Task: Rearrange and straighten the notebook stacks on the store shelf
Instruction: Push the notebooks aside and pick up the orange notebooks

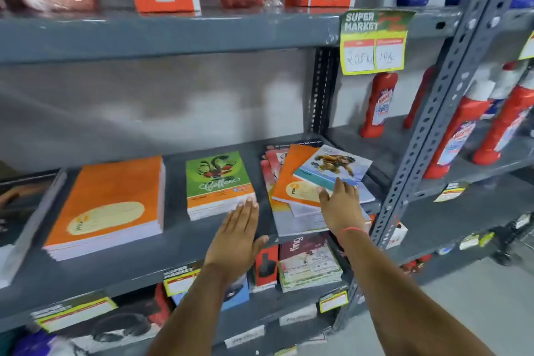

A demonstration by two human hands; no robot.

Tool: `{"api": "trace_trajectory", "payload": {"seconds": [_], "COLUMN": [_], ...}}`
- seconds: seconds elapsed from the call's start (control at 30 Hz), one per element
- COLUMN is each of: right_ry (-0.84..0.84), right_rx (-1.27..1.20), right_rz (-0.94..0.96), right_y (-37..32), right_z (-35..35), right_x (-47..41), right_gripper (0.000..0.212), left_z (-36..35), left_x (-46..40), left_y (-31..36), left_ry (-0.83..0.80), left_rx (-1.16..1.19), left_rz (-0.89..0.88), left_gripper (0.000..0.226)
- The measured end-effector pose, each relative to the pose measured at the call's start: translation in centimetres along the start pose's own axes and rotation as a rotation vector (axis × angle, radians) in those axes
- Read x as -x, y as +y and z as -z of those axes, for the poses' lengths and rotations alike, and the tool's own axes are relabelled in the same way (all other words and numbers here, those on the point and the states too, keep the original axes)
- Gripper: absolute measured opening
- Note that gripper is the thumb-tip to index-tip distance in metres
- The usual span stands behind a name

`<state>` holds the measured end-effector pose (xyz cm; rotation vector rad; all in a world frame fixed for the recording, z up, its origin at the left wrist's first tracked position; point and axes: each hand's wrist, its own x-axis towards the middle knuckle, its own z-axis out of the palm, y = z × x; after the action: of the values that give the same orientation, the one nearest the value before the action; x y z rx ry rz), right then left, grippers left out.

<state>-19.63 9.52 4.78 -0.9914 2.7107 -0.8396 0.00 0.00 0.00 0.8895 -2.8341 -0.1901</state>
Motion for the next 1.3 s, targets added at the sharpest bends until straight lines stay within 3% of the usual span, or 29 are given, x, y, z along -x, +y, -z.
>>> {"api": "trace_trajectory", "payload": {"seconds": [0.1, 0.2, 0.43, 0.6, 0.7, 0.77, 0.9, 0.97, 1.13, 1.23, 1.3], "right_ry": [0.026, 0.038, -0.015, -0.018, 0.110, 0.221, 0.323, 0.340, 0.290, 0.099, 0.022], "right_rx": [0.038, -0.045, -0.209, -0.368, -0.346, -0.340, -0.670, -0.850, -1.052, -1.065, -1.059], "right_rz": [-0.026, -0.167, -0.475, -0.584, -0.551, -0.507, -0.537, -0.560, -0.522, -0.345, -0.333], "right_y": [1.0, 1.2, 1.7, 2.1, 1.7, 1.3, 0.7, 0.2, -2.6, -4.6, -6.5], "right_z": [-0.5, -0.7, 0.0, 0.2, -0.2, -0.2, 0.9, 1.7, 2.7, 1.7, 0.6], "right_x": [-2.6, -4.5, -8.0, -9.0, -9.1, -9.2, -9.6, -9.7, -9.3, -8.1, -7.3], "right_gripper": [0.055, 0.054, 0.067, 0.080, 0.075, 0.067, 0.044, 0.038, 0.036, 0.028, 0.033], "left_z": [-1.7, -2.8, -3.1, -3.3, -3.2, -2.8, -2.7, -3.1, -2.4, -1.4, -0.2], "left_x": [-1.7, -2.2, -2.3, -2.3, -2.3, -2.4, -2.3, -2.3, -1.5, 0.5, 1.8], "left_y": [0.2, 0.6, 0.5, 0.4, 0.3, 0.6, 0.6, 0.3, -0.2, -2.0, -2.9], "left_ry": [-0.034, -0.025, 0.036, 0.031, 0.021, 0.003, 0.016, 0.032, 0.049, 0.061, 0.079], "left_rx": [-0.018, 0.009, -0.040, -0.074, -0.061, -0.103, -0.080, -0.076, 0.000, 0.013, 0.018], "left_rz": [0.056, 0.129, 0.145, 0.130, 0.133, 0.131, 0.115, 0.117, 0.189, 0.277, 0.326], "left_gripper": [0.068, 0.072, 0.071, 0.077, 0.091, 0.085, 0.092, 0.085, 0.074, 0.077, 0.084]}}
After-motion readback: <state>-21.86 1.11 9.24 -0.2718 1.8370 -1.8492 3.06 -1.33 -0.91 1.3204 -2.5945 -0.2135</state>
